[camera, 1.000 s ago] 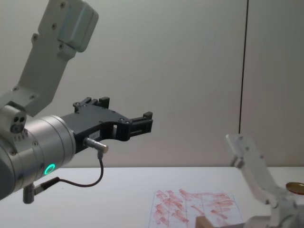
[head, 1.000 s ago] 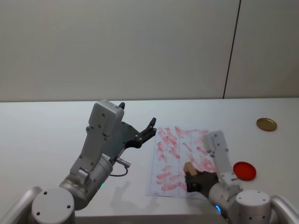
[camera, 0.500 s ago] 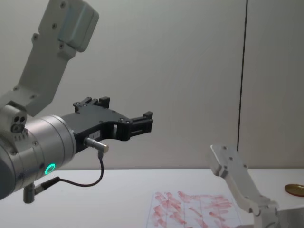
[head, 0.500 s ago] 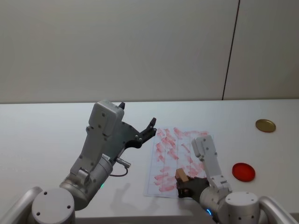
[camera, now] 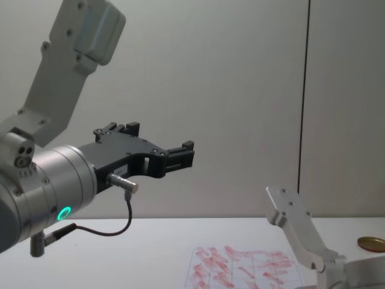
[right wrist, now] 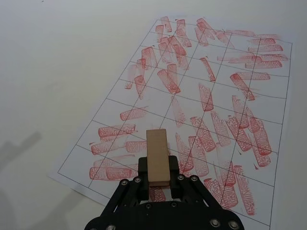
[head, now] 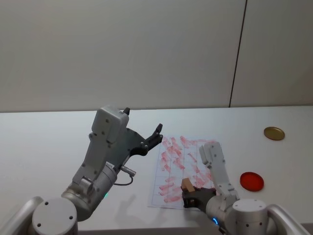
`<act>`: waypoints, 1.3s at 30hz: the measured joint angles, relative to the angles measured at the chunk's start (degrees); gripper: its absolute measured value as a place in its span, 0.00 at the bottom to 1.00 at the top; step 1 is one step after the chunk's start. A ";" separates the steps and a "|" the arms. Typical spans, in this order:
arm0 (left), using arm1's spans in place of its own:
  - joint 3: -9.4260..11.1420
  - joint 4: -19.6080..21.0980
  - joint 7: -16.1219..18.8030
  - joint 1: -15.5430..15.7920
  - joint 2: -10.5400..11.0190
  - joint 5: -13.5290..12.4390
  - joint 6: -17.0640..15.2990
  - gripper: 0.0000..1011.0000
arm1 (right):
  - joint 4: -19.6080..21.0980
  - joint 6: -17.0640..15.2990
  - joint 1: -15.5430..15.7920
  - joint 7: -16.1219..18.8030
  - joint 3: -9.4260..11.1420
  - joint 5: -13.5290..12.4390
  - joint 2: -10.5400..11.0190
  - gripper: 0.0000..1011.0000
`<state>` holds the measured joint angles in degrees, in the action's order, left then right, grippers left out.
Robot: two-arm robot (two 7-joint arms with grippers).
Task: Use the one hand to pick up the stamp and affix it onto the A4 paper.
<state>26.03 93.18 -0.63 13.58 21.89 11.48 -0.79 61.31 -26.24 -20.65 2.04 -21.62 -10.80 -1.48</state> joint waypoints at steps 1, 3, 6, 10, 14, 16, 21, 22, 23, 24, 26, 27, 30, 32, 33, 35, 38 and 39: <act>0.00 0.00 0.00 0.00 0.00 0.00 0.00 0.98 | -0.15 -0.19 -0.08 -0.05 0.06 -0.20 -0.06 0.22; 0.00 0.00 0.00 0.00 0.00 0.00 0.00 0.98 | -0.43 -0.39 -0.19 -0.12 0.17 -0.47 -0.15 0.22; 0.00 0.00 0.00 0.00 0.00 0.00 0.00 0.98 | -0.73 -0.60 -0.26 -0.18 0.27 -0.72 -0.22 0.22; 0.00 0.00 0.00 0.00 0.00 0.00 0.00 0.98 | -1.39 -0.76 -0.43 -0.26 0.48 -1.08 -0.35 0.22; 0.00 0.00 0.00 0.00 0.00 0.00 0.00 0.98 | -1.69 -0.76 -0.53 -0.28 0.57 -1.13 -0.39 0.22; 0.00 0.00 0.00 0.00 0.00 0.00 0.00 0.98 | -1.91 -0.78 -0.62 -0.28 0.63 -1.13 -0.42 0.22; 0.00 0.00 0.00 0.00 0.00 0.00 0.00 0.98 | -2.21 -0.78 -0.71 -0.27 0.74 -1.12 -0.47 0.22; 0.00 0.00 0.00 0.00 0.00 0.00 0.00 0.98 | -2.21 -0.78 -0.71 -0.27 0.75 -1.10 -0.47 0.22; 0.00 0.00 0.00 0.00 0.00 0.00 0.00 0.98 | -2.21 -0.78 -0.71 -0.27 0.76 -1.08 -0.47 0.22; 0.00 0.00 0.00 0.00 0.00 0.00 0.00 0.98 | -2.21 -0.78 -0.71 -0.27 0.78 -1.05 -0.47 0.22; 0.00 0.00 0.00 0.00 0.00 0.00 0.00 0.98 | -2.21 -0.78 -0.71 -0.27 0.79 -0.99 -0.47 0.22; 0.00 0.00 0.00 0.00 0.00 0.00 0.00 0.98 | -2.21 -0.78 -0.71 -0.27 0.79 -0.94 -0.47 0.22; 0.00 0.00 0.00 0.00 0.00 0.00 0.00 0.98 | -1.82 -0.78 -0.53 -0.28 0.81 -0.67 -0.41 0.22; 0.00 0.00 0.00 0.00 0.00 0.00 0.00 0.98 | -1.00 -0.78 -0.23 -0.35 0.81 -0.43 -0.30 0.22; 0.00 0.00 0.00 0.00 0.00 0.00 0.00 0.98 | -0.54 -0.79 -0.08 -0.36 0.81 -0.37 -0.24 0.22; 0.00 0.00 0.00 0.00 0.00 0.00 0.00 0.98 | 0.24 -0.79 0.18 -0.44 0.81 -0.20 -0.12 0.22; 0.00 0.00 0.00 0.00 0.00 0.00 0.00 0.98 | 2.61 -0.48 1.04 -0.79 0.79 0.14 0.26 0.22; 0.00 0.00 0.00 0.00 0.00 0.00 0.00 0.98 | 3.06 -0.41 1.22 -0.88 0.78 0.20 0.34 0.22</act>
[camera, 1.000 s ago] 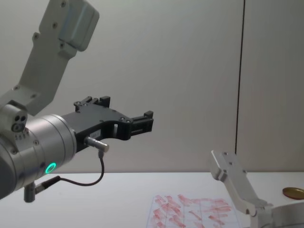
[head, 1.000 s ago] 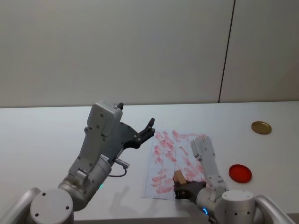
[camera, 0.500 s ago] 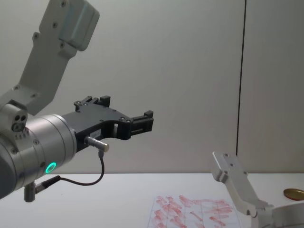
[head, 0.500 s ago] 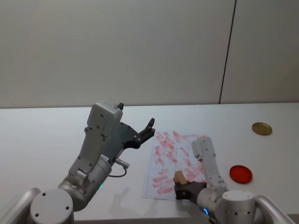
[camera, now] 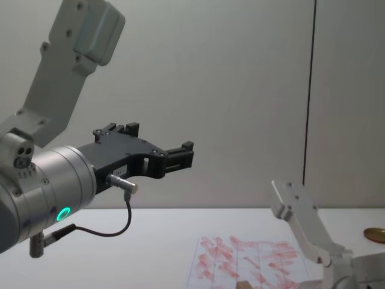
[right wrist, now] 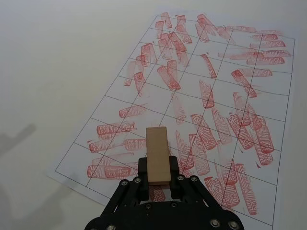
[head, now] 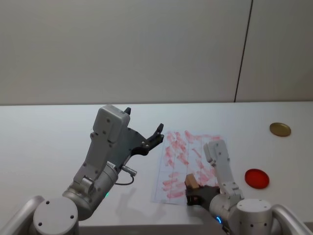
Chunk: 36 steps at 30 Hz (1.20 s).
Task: Use the one hand to pick up the stamp and affix it onto the A4 paper.
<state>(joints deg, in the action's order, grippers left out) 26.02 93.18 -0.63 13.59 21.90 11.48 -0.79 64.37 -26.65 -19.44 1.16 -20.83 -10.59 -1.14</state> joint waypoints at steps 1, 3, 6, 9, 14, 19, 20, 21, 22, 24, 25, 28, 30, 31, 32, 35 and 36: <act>0.00 0.00 0.00 0.00 0.00 0.00 0.00 0.98 | 0.59 0.07 0.27 -0.09 0.00 0.05 0.11 0.22; 0.00 0.00 0.00 0.00 0.00 0.00 0.00 0.98 | 2.10 0.17 0.67 -0.32 0.05 0.18 0.41 0.22; 0.00 0.00 0.00 0.00 0.00 0.00 0.00 0.98 | 4.93 0.84 1.10 -0.70 0.28 0.27 0.73 0.22; 0.00 0.00 0.00 0.00 0.00 0.00 0.00 0.98 | 7.71 1.43 1.56 -1.20 0.59 0.27 1.08 0.22; 0.00 0.00 0.00 0.00 0.00 0.00 0.00 0.98 | 11.49 2.16 2.19 -2.16 1.33 -0.03 1.75 0.22; 0.00 0.00 0.00 0.00 0.00 0.00 0.00 0.98 | 15.09 2.70 2.87 -3.71 2.49 -0.84 2.67 0.22; 0.00 0.00 0.00 0.00 0.00 0.00 0.00 0.98 | 15.66 2.76 2.98 -3.94 2.74 -0.97 2.87 0.22; 0.00 0.00 0.00 0.00 0.00 0.00 0.00 0.98 | 16.41 2.87 3.15 -4.39 3.16 -1.23 3.19 0.22; 0.00 0.00 0.00 0.00 0.00 0.00 0.00 0.98 | 16.41 2.87 3.15 -4.39 3.16 -1.23 3.19 0.22; 0.00 0.00 0.00 0.00 0.00 0.00 0.00 0.98 | 17.36 3.00 3.41 -5.18 3.84 -1.66 3.67 0.22; 0.00 0.00 0.00 0.00 0.00 0.00 0.00 0.98 | 17.97 3.05 3.59 -5.65 4.38 -1.95 4.08 0.22; 0.00 0.00 0.00 0.00 0.00 0.00 0.00 0.98 | 18.64 3.13 3.88 -6.60 5.43 -2.52 4.88 0.22; 0.00 0.00 0.00 0.00 0.00 0.00 0.00 0.98 | 18.78 3.15 3.99 -7.00 5.95 -2.75 5.26 0.22; 0.00 0.00 0.00 0.00 0.00 0.00 0.00 0.98 | 18.80 3.16 4.03 -7.28 6.19 -2.90 5.45 0.22; 0.00 0.00 0.00 0.00 0.00 0.00 0.00 0.98 | 18.80 3.16 4.07 -7.40 6.44 -2.96 5.64 0.22; 0.00 0.00 0.00 0.00 0.00 0.00 0.00 0.98 | 18.39 3.16 4.18 -8.32 7.61 -3.42 6.48 0.22; 0.00 0.00 0.00 0.00 0.00 0.00 0.00 0.98 | 18.20 3.16 4.19 -8.50 7.82 -3.52 6.62 0.22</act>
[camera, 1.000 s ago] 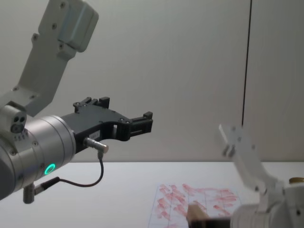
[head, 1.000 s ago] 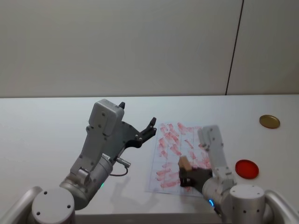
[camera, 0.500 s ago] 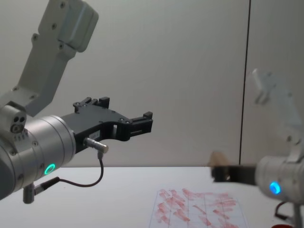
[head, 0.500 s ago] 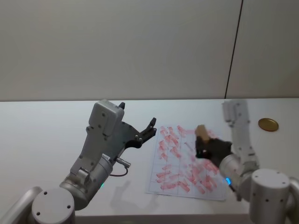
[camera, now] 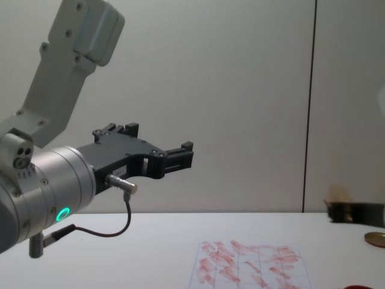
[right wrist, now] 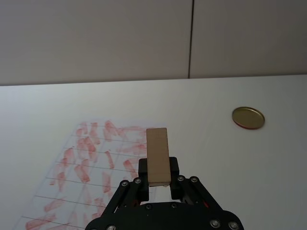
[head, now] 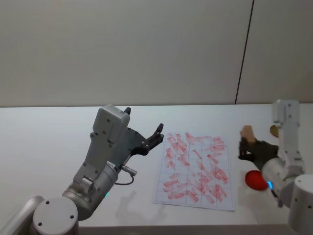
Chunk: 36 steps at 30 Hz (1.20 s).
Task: Use the one hand to pick up the stamp and affix it onto the A4 paper.
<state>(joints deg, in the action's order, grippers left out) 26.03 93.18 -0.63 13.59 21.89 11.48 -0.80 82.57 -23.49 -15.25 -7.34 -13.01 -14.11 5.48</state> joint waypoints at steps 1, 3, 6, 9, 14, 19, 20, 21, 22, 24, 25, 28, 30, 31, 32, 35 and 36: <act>0.00 0.00 0.00 0.00 0.00 0.00 0.00 0.98 | -0.20 -0.02 0.00 -0.13 0.19 -0.06 0.12 0.22; 0.00 0.00 0.00 0.00 0.00 0.00 0.00 0.98 | -1.10 -0.17 -0.01 -0.50 0.80 -0.22 0.52 0.22; 0.00 0.00 0.00 0.00 0.00 0.00 0.00 0.98 | -2.42 -0.40 -0.13 -0.85 1.40 -0.34 0.90 0.22; 0.00 0.00 0.00 0.00 0.00 0.00 0.00 0.98 | -4.29 -0.69 -0.41 -1.03 1.97 -0.46 1.22 0.22; 0.00 0.00 0.00 0.00 0.00 0.00 0.00 0.98 | -6.88 -1.11 -0.91 -1.03 2.46 -0.55 1.42 0.22; 0.00 0.00 0.00 0.00 0.00 0.00 0.00 0.98 | -10.15 -1.70 -1.57 -0.46 2.76 -0.65 1.43 0.22; 0.00 0.00 0.00 0.00 0.00 0.00 0.00 0.98 | -10.53 -1.79 -1.64 -0.35 2.78 -0.67 1.43 0.22; 0.00 0.00 0.00 0.00 0.00 0.00 0.00 0.98 | -10.89 -1.87 -1.71 -0.24 2.79 -0.68 1.41 0.22; 0.00 0.00 0.00 0.00 0.00 0.00 0.00 0.98 | -11.22 -1.96 -1.78 -0.10 2.81 -0.71 1.40 0.22; 0.00 0.00 0.00 0.00 0.00 0.00 0.00 0.98 | -12.23 -2.16 -1.96 0.24 2.84 -0.76 1.35 0.22; 0.00 0.00 0.00 0.00 0.00 0.00 0.00 0.98 | -12.81 -2.33 -2.05 0.52 2.85 -0.83 1.31 0.22; 0.00 0.00 0.00 0.00 0.00 0.00 0.00 0.98 | -13.60 -2.58 -2.16 1.06 2.86 -1.01 1.22 0.22; 0.00 0.00 0.00 0.00 0.00 0.00 0.00 0.98 | -13.98 -2.69 -2.19 1.28 2.86 -1.09 1.19 0.22; 0.00 0.00 0.00 0.00 0.00 0.00 0.00 0.98 | -14.27 -2.80 -2.21 1.53 2.86 -1.19 1.15 0.22; 0.00 0.00 0.00 0.00 0.00 0.00 0.00 0.98 | -14.39 -2.82 -2.22 1.58 2.86 -1.21 1.13 0.23; 0.00 0.00 0.00 0.00 0.00 0.00 0.00 0.98 | -14.79 -2.86 -2.23 1.94 2.86 -1.36 1.05 0.32; 0.00 0.00 0.00 0.00 0.00 0.00 0.00 0.98 | -14.84 -2.86 -2.23 2.03 2.85 -1.38 1.04 0.33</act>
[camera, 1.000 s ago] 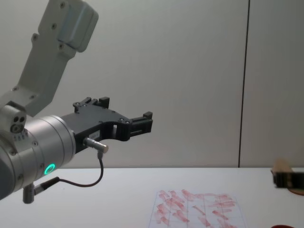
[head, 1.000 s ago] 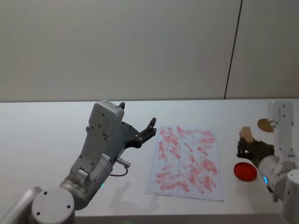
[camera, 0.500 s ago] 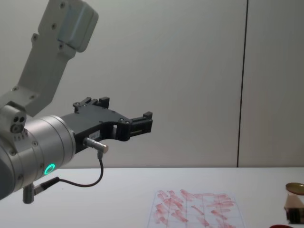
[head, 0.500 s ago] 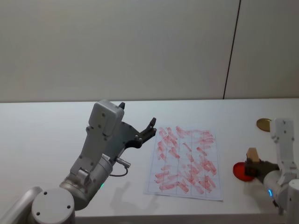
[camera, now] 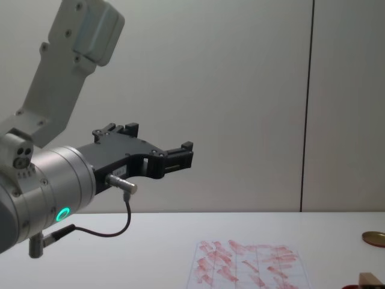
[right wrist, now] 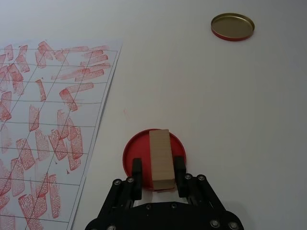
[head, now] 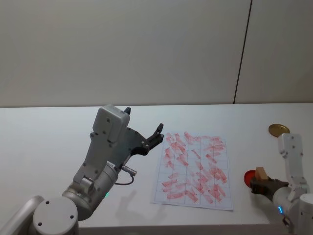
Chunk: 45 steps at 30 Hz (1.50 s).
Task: Use the one hand to pick up the stamp and affix it onto the A4 paper.
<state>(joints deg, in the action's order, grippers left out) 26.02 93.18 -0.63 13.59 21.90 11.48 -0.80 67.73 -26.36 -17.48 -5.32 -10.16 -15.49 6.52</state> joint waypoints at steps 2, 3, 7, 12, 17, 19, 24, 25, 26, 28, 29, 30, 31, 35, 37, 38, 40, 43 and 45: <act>0.00 0.00 0.00 0.00 0.00 0.00 0.00 0.98 | -0.07 0.00 0.00 0.12 -0.01 -0.01 -0.02 0.40; 0.00 0.00 0.00 0.00 0.00 0.00 0.00 0.98 | -0.08 0.05 0.02 0.23 -0.02 -0.01 -0.04 0.44; 0.00 0.00 0.00 0.00 0.00 0.00 0.00 0.98 | 0.18 0.46 0.26 0.41 -0.04 0.05 -0.06 0.56; 0.00 0.00 0.00 0.00 0.00 0.00 0.00 0.98 | 2.07 1.47 1.04 0.47 -0.06 0.41 0.05 0.72; 0.00 0.00 0.00 0.00 0.00 0.00 0.00 0.98 | 4.65 2.48 2.04 0.46 -0.01 0.71 0.31 0.86; 0.00 0.00 0.00 0.00 0.00 0.00 0.00 0.98 | 6.11 3.04 2.58 0.45 0.04 0.86 0.46 0.91; 0.00 0.00 0.00 0.00 0.00 0.00 0.00 0.98 | 9.55 4.50 3.95 0.46 0.11 1.32 0.89 0.99; 0.00 0.00 0.00 0.00 0.00 0.00 0.00 0.98 | 10.58 5.08 4.39 0.51 0.13 1.52 1.04 0.99; 0.00 0.00 0.00 0.00 0.00 0.00 0.00 0.98 | 11.22 5.40 4.68 0.55 0.15 1.63 1.13 0.99; 0.00 0.00 0.00 0.00 0.00 0.00 0.00 0.98 | 12.74 6.31 5.37 0.71 0.16 1.99 1.37 0.99; 0.00 0.00 0.00 0.00 0.00 0.00 0.00 0.98 | 13.21 6.75 5.61 0.81 0.16 2.17 1.45 0.99; 0.00 0.00 0.00 0.00 0.00 0.00 0.00 0.98 | 13.67 7.13 5.85 0.87 0.16 2.31 1.53 0.99; 0.00 0.00 0.00 0.00 0.00 0.00 0.00 0.98 | 14.30 7.50 6.17 0.94 0.16 2.47 1.65 0.99; 0.00 0.00 0.00 0.00 0.00 0.00 0.00 0.98 | 16.50 9.69 7.39 1.40 0.16 3.40 2.09 0.99; 0.00 0.00 0.00 0.00 0.00 0.00 0.00 0.98 | 17.92 11.07 8.17 1.72 0.13 4.06 2.38 0.99; 0.00 0.00 0.00 0.00 0.00 -0.01 0.00 0.98 | 18.76 11.83 8.73 1.91 0.11 4.43 2.59 0.99; 0.00 0.00 0.00 0.00 0.00 0.00 0.00 0.98 | 19.55 12.46 9.10 2.08 0.10 4.77 2.74 0.99; 0.00 0.00 0.00 0.00 0.00 0.00 0.00 0.98 | 20.72 13.39 9.76 2.35 0.08 5.26 3.00 0.99; 0.00 0.00 0.00 0.00 0.00 0.00 0.00 0.98 | 21.89 14.35 10.42 2.62 0.07 5.75 3.26 0.99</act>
<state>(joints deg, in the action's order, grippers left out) 26.02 93.18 -0.63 13.59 21.89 11.48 -0.80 89.63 -12.01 -7.06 -2.69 -10.09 -9.74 9.78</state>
